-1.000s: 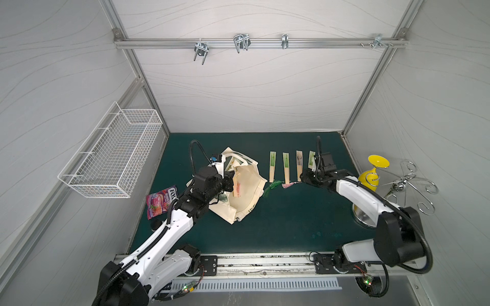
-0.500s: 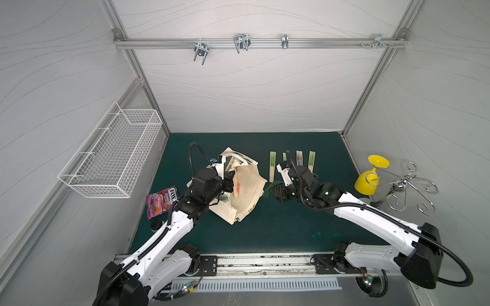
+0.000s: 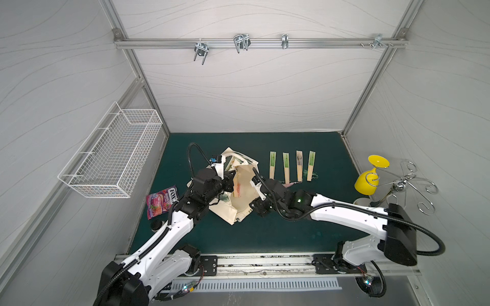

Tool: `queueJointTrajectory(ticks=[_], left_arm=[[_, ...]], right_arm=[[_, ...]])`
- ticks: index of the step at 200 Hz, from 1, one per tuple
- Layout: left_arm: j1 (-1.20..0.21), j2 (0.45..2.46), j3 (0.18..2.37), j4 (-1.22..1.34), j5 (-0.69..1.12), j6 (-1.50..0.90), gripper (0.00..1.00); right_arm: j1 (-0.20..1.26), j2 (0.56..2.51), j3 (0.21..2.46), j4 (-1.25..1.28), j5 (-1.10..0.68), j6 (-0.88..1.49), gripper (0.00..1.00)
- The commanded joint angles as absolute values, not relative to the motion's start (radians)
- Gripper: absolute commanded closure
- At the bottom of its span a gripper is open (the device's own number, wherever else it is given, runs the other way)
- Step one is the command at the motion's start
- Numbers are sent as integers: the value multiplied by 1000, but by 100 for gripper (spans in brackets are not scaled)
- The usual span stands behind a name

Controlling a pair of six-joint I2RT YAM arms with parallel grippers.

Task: Take out the folding fans from the tote bags
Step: Pick up the folding fan from the canvas bag.

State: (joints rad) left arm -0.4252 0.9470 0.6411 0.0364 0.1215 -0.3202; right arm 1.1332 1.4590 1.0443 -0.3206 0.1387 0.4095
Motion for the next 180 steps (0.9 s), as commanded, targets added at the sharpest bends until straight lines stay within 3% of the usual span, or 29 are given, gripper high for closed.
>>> queueJointTrajectory(ticks=[1,69,180], left_arm=[[-422,942,653,153,149,-341,100],[-422,925,649,148,145,-331,100],[-422,899,647,159,181,-336,100]], right_arm=[[1140,1535,1099,-266,159,390,48],[1140,1790,1233,-208,240,367,43],[1115,2023,1372,-173,306,347,35]])
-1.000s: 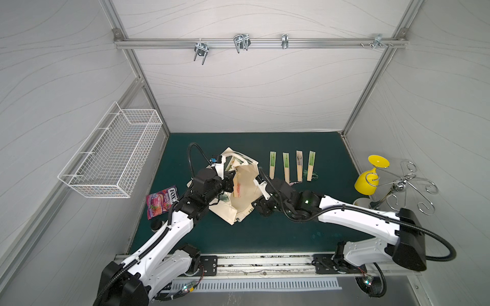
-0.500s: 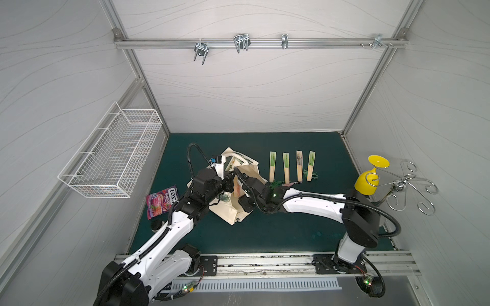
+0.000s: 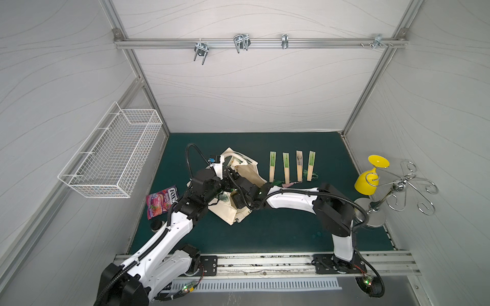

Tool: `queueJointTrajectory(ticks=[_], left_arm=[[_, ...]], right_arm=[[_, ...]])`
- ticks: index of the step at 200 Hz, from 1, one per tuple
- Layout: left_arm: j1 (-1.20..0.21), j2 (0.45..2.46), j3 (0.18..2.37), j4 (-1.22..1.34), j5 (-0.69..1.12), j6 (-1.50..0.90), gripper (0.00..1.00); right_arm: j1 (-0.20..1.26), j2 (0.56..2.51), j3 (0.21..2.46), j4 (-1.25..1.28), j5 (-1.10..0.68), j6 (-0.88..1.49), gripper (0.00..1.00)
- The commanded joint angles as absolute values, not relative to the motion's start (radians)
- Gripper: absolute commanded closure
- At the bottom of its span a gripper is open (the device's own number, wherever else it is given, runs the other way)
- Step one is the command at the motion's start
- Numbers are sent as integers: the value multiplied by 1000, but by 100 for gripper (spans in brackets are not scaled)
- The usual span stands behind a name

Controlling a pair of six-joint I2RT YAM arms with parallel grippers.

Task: Take out the folding fans from the tote bags
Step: Pick up the folding fan from the canvas bag.

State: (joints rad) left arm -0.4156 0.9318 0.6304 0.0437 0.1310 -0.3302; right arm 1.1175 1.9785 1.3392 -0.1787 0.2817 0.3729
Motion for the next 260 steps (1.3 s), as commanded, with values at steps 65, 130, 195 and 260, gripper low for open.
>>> queueJointTrajectory(ticks=[65,130,195,260], left_arm=[[-422,903,637,182,206,-354,100],[-422,891,643,167,188,-344,100],[-422,905,690,132,181,-348,100],[-422,913,743,109,196,-423,100]], right_arm=[[1124,2115,1438,-231,434,324,33],[1124,2128,1429,-254,440,320,34],[1129,1913,1107,18,305,310,37],[1143,1890,1081,69,285,290,38]])
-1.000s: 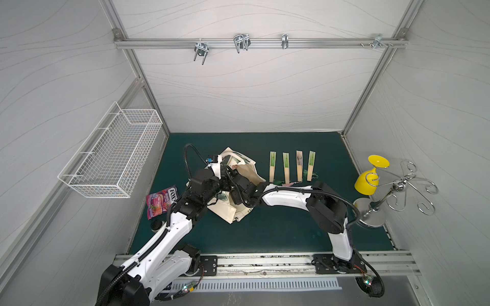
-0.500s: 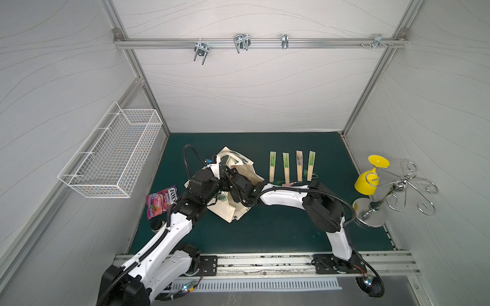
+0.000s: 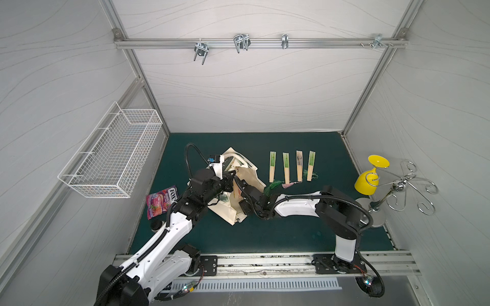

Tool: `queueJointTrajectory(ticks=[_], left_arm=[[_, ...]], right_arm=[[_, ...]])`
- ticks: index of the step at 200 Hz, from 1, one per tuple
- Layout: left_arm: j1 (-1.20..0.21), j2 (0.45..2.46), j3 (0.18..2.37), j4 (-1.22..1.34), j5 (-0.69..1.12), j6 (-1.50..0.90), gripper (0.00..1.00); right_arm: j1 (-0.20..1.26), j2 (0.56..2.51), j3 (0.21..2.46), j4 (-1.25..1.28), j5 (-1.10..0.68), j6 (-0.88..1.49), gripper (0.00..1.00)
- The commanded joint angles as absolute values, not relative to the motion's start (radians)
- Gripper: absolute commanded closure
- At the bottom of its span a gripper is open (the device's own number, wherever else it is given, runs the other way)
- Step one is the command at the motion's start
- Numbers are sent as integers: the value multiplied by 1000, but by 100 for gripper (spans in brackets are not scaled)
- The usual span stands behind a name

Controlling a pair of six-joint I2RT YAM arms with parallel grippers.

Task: Take out the folding fans from the tote bags
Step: Pick up the folding fan from the canvas bag.

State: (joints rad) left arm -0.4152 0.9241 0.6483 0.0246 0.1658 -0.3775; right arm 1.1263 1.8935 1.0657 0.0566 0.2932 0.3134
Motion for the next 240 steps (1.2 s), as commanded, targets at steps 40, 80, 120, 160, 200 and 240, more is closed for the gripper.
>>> queueJointTrajectory(ticks=[40,80,120,160,200,240], left_arm=[[-422,923,755,91,207,-447,100],[-422,916,754,98,221,-451,100],[-422,901,749,96,226,-445,100],[-422,891,741,92,210,-437,100],[-422,899,732,95,199,-443,100],[-422,905,730,94,186,-442,100]], right_arm=[[1191,1942,1163,27,408,245,30],[1185,2019,1272,-83,506,265,23],[1150,2080,1341,-173,545,294,26],[1122,2077,1337,-183,544,294,40],[1110,2044,1313,-163,502,282,67],[1105,2005,1288,-162,450,298,81]])
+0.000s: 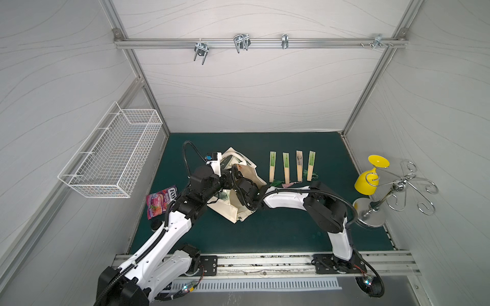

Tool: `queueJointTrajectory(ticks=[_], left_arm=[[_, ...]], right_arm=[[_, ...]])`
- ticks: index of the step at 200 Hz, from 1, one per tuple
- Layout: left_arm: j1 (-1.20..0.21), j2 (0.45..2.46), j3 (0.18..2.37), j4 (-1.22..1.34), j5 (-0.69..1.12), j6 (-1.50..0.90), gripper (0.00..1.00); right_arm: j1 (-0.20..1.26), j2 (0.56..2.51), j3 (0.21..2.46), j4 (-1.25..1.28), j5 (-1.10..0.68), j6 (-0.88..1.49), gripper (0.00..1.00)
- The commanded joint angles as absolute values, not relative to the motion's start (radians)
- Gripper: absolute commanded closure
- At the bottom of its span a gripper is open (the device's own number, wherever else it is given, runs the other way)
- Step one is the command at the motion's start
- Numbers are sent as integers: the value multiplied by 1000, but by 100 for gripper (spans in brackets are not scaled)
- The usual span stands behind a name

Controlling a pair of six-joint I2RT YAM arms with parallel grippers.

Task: Take out the folding fans from the tote bags
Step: Pick up the folding fan from the canvas bag.

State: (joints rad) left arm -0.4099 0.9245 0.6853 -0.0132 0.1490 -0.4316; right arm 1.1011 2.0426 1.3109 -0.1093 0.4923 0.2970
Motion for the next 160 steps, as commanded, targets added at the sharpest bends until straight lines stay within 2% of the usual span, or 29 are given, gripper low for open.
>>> queueJointTrajectory(ticks=[1,60,160], left_arm=[[-422,905,730,94,186,-442,100],[-421,911,718,98,146,-441,100],[-420,932,718,94,76,-440,100]], right_arm=[[1105,2003,1287,-162,448,297,82],[1106,1889,1202,-166,372,341,100],[1105,1596,1011,-165,203,419,100]])
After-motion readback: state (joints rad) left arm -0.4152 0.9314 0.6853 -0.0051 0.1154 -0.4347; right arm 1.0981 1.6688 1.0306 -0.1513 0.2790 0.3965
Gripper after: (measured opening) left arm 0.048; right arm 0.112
